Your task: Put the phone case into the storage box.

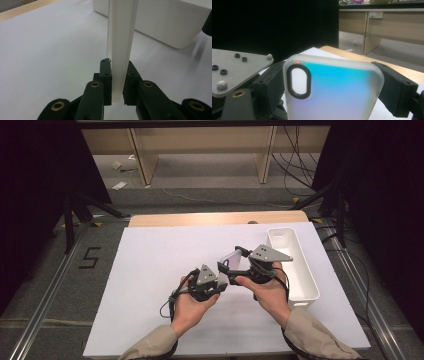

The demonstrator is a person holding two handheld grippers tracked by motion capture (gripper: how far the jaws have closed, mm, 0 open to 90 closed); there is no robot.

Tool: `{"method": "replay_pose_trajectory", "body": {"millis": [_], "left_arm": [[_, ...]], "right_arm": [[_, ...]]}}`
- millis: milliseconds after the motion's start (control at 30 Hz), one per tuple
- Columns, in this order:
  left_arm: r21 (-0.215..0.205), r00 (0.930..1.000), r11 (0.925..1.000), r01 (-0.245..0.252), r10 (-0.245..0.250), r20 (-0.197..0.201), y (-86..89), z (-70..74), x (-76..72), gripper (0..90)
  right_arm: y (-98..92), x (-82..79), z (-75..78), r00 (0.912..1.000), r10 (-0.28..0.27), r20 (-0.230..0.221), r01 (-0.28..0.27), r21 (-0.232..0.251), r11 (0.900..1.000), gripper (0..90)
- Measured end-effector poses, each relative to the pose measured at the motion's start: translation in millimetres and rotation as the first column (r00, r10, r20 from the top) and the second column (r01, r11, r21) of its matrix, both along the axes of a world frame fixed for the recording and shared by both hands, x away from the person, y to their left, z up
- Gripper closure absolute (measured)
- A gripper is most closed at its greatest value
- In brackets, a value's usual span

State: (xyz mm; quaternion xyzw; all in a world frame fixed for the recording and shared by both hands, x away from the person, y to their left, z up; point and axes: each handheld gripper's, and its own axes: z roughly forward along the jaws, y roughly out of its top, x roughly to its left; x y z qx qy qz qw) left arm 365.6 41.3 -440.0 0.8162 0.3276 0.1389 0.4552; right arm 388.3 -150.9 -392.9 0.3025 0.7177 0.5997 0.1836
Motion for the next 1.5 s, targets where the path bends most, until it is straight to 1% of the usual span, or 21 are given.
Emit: {"method": "replay_pose_trajectory", "body": {"millis": [100, 267, 533, 667, 733, 767, 833, 900, 933, 967, 1000, 1067, 1200, 1333, 1500], "left_arm": [[-0.001, 1.0, 1.0, -0.001, 0.001, 0.005, 0.1, -0.1, 0.2, 80.2], [0.002, 1.0, 1.0, -0.001, 0.001, 0.006, 0.1, 0.0, 0.1, 80.0], [0.005, 0.9997, 1.0, 0.002, -0.003, 0.023, 0.6, 1.2, 0.1, 79.3], [0.003, 0.9992, 0.9999, 0.012, -0.012, 0.038, 1.1, 2.6, 0.1, 75.9], [-0.001, 0.9982, 0.9999, 0.015, -0.015, 0.057, 1.7, 3.5, 0.3, 71.2], [0.0, 0.9981, 0.9999, 0.015, -0.015, 0.06, 2.5, 4.3, 0.4, 68.7], [-0.013, 0.9976, 0.9995, 0.029, -0.028, 0.064, 4.5, 5.7, 1.0, 61.1], [-0.015, 0.9963, 0.9989, 0.044, -0.043, 0.075, 6.5, 7.2, 1.1, 51.2], [-0.018, 0.9954, 0.9987, 0.048, -0.046, 0.084, 7.5, 8.1, 0.9, 43.5], [-0.02, 0.9943, 0.9986, 0.049, -0.047, 0.095, 8.4, 9.3, 0.3, 38.2], [-0.008, 0.9932, 0.9979, 0.064, -0.062, 0.098, 8.9, 10.6, -0.2, 32.2], [0.007, 0.9917, 0.9975, 0.07, -0.07, 0.108, 10.4, 12.4, -1.8, 19.3], [0.013, 0.989, 0.9963, 0.085, -0.086, 0.12, 16.4, 15.2, -4.0, 5.9], [0.008, 0.9869, 0.9941, 0.108, -0.108, 0.12, 22.1, 16.6, -4.9, 0.0], [0.01, 0.985, 0.9926, 0.121, -0.121, 0.123, 28.7, 16.7, -6.0, 0.0]], "right_arm": [[0.3, -0.3, 0.2, 1.0, 0.0, 0.005, 0.0, 0.0, 1.0, 17.5], [0.1, -0.1, 0.2, 1.0, -0.005, -0.002, 0.005, 0.003, 1.0, 17.7], [0.2, -1.1, 1.6, 0.9999, -0.008, 0.007, 0.008, 0.009, 1.0, 18.0], [-0.8, -1.2, 3.0, 0.9999, -0.007, 0.012, 0.007, 0.018, 1.0, 18.1], [-1.3, -1.4, 4.6, 0.9998, -0.008, 0.017, 0.007, 0.023, 1.0, 18.1], [-1.9, -1.4, 5.4, 0.9998, -0.007, 0.018, 0.007, 0.022, 1.0, 18.1], [-3.1, -1.0, 6.4, 0.9997, -0.008, 0.023, 0.008, 0.024, 1.0, 18.1], [-4.7, -0.7, 7.3, 0.9997, -0.011, 0.023, 0.011, 0.023, 1.0, 18.1], [-5.5, -0.2, 7.5, 0.9996, -0.011, 0.026, 0.01, 0.026, 1.0, 18.2], [-6.3, 0.1, 7.9, 0.9996, -0.01, 0.025, 0.009, 0.025, 1.0, 18.2], [-7.0, 0.3, 8.2, 0.9997, -0.01, 0.024, 0.01, 0.026, 1.0, 18.1], [-8.1, 0.7, 8.7, 0.9996, -0.011, 0.027, 0.01, 0.026, 1.0, 18.1], [-10.5, 1.3, 10.2, 0.9994, -0.013, 0.031, 0.012, 0.028, 1.0, 18.1], [-13.9, 2.2, 11.7, 0.9993, -0.018, 0.033, 0.017, 0.03, 0.999, 18.2], [-19.2, 3.9, 14.1, 0.9989, -0.032, 0.034, 0.031, 0.036, 0.999, 18.1]]}}
